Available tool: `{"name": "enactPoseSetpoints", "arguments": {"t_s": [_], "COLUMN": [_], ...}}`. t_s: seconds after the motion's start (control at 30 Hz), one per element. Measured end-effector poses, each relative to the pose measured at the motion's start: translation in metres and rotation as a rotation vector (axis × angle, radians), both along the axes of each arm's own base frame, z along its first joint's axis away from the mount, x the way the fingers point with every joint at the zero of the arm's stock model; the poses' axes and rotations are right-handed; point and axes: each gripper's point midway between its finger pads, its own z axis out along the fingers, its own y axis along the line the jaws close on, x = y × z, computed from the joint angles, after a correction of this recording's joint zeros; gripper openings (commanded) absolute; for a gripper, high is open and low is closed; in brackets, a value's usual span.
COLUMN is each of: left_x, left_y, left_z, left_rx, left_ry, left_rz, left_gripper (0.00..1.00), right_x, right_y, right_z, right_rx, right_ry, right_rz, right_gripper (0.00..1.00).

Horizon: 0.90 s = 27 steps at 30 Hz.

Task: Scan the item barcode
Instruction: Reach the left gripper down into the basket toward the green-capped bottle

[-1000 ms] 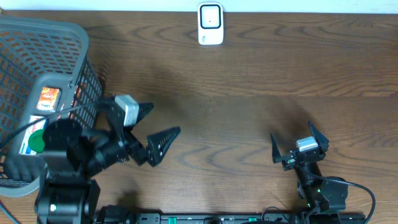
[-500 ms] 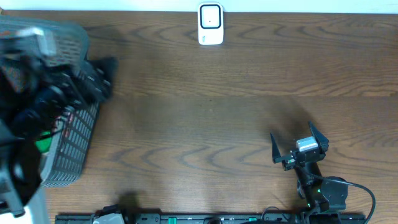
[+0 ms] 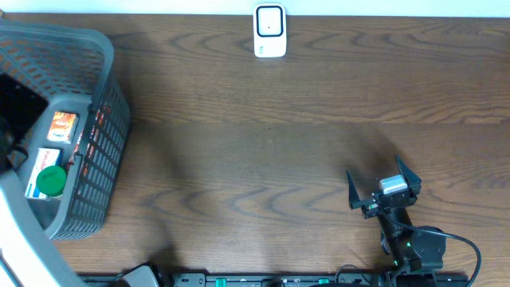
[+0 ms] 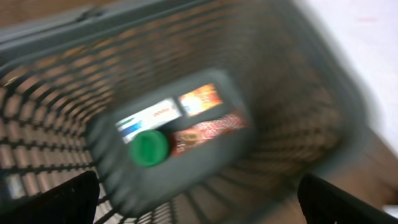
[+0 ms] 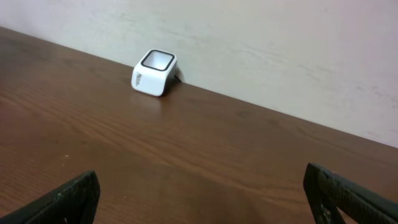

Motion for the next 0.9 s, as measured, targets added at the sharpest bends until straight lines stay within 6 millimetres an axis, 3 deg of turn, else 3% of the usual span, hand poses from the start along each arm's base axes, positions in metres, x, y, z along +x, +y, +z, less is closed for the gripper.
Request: {"name": "enactPoseSetpoints", "arguments": {"t_s": [0.13, 0.37, 0.57, 0.77, 0.9], "left_x": [-0.001, -0.005, -0.011, -0.011, -0.010], "left_y": [0.026, 0.055, 0.056, 0.056, 0.057], "left_z": [-0.041, -0.122, -0.190, -0.230, -0.245], "left_rx": [-0.087, -0.214, -0.264, -0.271, -0.266], "left_ry": [0.138, 0.289, 0.361, 0.373, 0.363], "left_rz": [0.119, 0.273, 0.298, 0.300, 0.300], "left_gripper": [0.99, 0.99, 0.99, 0.99, 0.99], "right_x": [0.000, 0.000, 0.000, 0.000, 0.000], "right_y": [0.000, 0.000, 0.000, 0.000, 0.000], "right_z": [0.000, 0.000, 0.000, 0.000, 0.000], "right_rx": [0.000, 0.000, 0.000, 0.000, 0.000], "right_ry": [0.000, 0.000, 0.000, 0.000, 0.000], "right_rz": [0.000, 0.000, 0.000, 0.000, 0.000], "right_gripper": [0.99, 0.99, 0.99, 0.99, 0.99]}}
